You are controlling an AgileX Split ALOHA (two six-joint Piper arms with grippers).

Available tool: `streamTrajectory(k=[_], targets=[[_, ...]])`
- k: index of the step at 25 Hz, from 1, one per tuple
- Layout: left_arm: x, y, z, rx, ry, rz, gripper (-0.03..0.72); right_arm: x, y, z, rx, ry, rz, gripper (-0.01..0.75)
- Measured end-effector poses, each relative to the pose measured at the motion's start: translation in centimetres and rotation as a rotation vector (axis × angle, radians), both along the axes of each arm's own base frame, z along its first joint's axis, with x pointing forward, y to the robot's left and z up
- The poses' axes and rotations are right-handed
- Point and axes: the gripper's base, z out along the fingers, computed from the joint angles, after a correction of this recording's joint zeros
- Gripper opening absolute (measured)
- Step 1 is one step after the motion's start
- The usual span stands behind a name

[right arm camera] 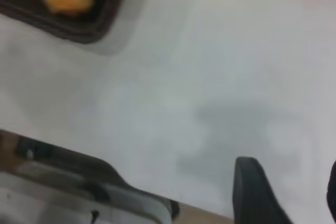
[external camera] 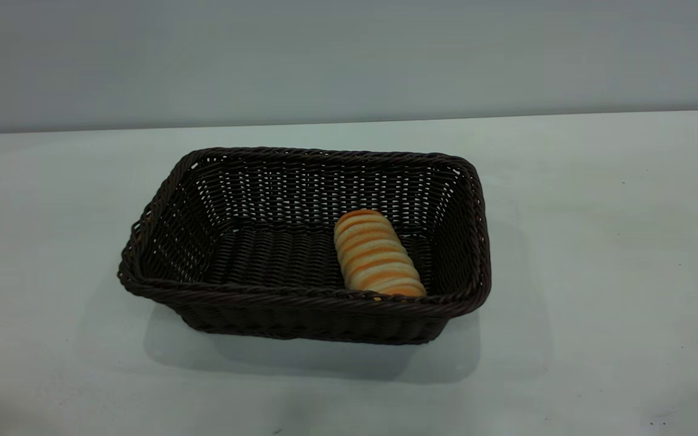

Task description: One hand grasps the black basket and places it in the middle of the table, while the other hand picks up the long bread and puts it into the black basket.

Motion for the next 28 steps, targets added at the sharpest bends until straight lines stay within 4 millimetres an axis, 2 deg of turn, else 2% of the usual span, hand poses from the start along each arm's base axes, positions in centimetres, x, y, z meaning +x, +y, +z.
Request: streamTrajectory(k=[5,9,12,19,24,28], targets=[[-5.5,0.7,-1.3,-0.015,-0.117,0.001,0.459,-6.6,-0.9,1.0,0.045,-0.181,0.02,0.326],[-9.1,1.1,-3.3,-0.024,-0.181,0.002,0.459,-10.5,-1.6,-0.4,0.062,-0.257,0.025,0.326],[-11.3,1.4,-4.7,-0.032,-0.233,0.002,0.459,-12.4,-2.0,-2.2,0.058,-0.295,0.031,0.326],[-15.1,1.9,-6.8,-0.05,-0.376,0.002,0.459,-13.8,-2.4,-5.6,0.014,-0.32,0.063,0.326],[-16.9,2.1,-7.7,-0.057,-0.435,0.001,0.459,-14.4,-2.7,-6.4,-0.004,-0.355,0.077,0.326],[-17.5,2.2,-8.4,-0.056,-0.427,0.002,0.459,-14.6,-2.9,-7.2,-0.015,-0.354,0.058,0.325]])
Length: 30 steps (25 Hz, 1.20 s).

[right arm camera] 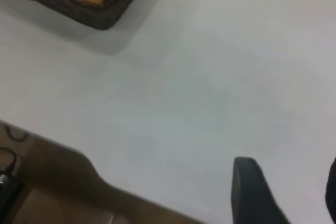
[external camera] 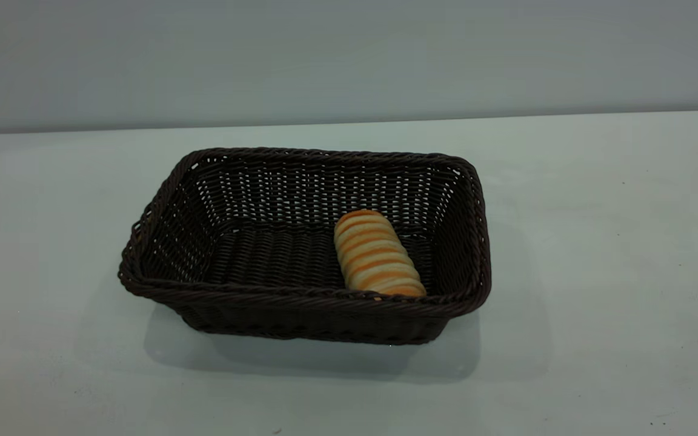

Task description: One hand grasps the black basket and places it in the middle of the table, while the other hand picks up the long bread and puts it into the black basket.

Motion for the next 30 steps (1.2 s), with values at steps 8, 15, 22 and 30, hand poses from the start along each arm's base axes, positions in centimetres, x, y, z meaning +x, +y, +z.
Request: streamTrajectory(k=[8,15,22,30], targets=[[-0.1,0.0,-0.4,-0.006,0.032,0.006,0.459,-0.3,-0.3,0.0,0.006,-0.02,-0.03,0.325],[0.1,0.0,-1.4,-0.03,0.093,0.028,0.459,-0.6,-0.5,0.0,0.009,-0.039,-0.052,0.325],[0.5,-0.1,-2.2,-0.027,0.111,0.03,0.459,-0.6,-0.5,0.0,0.011,-0.039,-0.055,0.325],[0.5,-0.1,-2.2,-0.029,0.112,0.031,0.459,-0.6,-0.5,0.0,0.013,-0.038,-0.056,0.325]])
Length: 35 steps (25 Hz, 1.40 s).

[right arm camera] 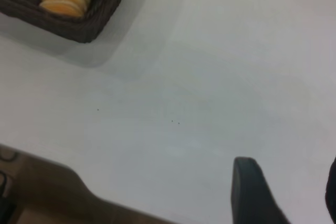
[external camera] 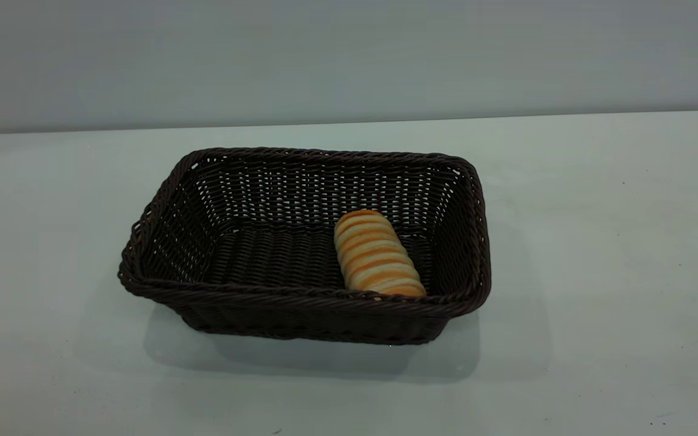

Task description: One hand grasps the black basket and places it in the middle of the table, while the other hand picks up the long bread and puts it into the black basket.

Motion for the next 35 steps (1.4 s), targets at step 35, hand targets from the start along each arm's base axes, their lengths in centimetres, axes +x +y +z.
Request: streamTrajectory(k=[35], targets=[[-0.37,-0.07,-0.01,-0.004,-0.034,0.064,0.459,0.08,-0.1,0.0,0.002,0.0,-0.171,0.315]])
